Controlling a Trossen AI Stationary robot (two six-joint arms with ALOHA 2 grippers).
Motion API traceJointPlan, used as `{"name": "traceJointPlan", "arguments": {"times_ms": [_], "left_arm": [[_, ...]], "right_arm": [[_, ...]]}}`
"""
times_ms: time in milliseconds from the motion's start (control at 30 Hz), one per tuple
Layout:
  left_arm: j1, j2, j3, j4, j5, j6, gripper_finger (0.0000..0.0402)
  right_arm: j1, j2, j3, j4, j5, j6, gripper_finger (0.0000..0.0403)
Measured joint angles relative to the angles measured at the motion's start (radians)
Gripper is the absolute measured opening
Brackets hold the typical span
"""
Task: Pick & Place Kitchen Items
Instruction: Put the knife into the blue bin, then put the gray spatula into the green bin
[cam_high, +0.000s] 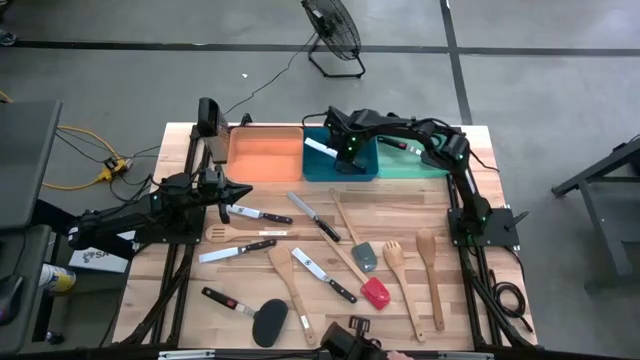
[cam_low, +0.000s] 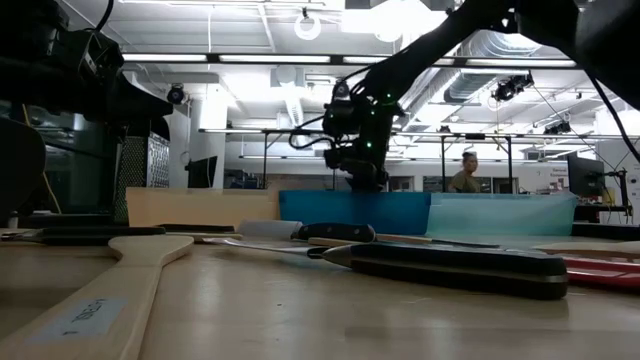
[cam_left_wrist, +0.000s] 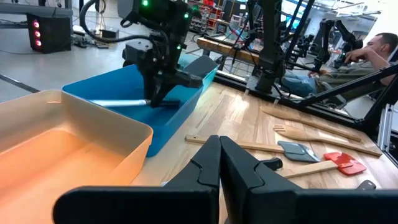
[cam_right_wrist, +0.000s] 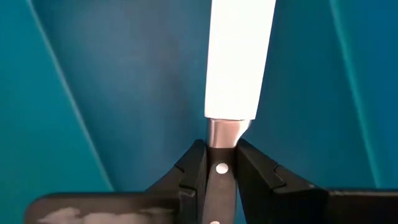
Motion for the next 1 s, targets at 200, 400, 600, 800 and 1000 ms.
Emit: {"name": "traceJointPlan", "arguments": {"times_ms": [200, 400, 600, 800, 1000], "left_arm": [[0.0, 0.0, 0.0, 0.0, 0.0, 0.0, 0.0], [0.0, 0.0, 0.0, 0.0, 0.0, 0.0, 0.0], [0.0, 0.0, 0.0, 0.0, 0.0, 0.0, 0.0], [0.0, 0.0, 0.0, 0.0, 0.0, 0.0, 0.0], [0.0, 0.0, 0.0, 0.0, 0.0, 0.0, 0.0]], "right_arm": [[0.0, 0.03, 0.001, -0.003, 0.029, 0.002, 0.0064], [0.0, 0.032, 0.002, 0.016, 0.043, 0.004, 0.0074], [0.0, 0.033, 0.001, 0.022, 0.049, 0.02, 0.009], [0.0, 0.017, 0.0, 0.015, 0.076, 0.066, 0.0147], [0.0, -0.036, 0.0, 0.006, 0.074, 0.12, 0.0222]]}}
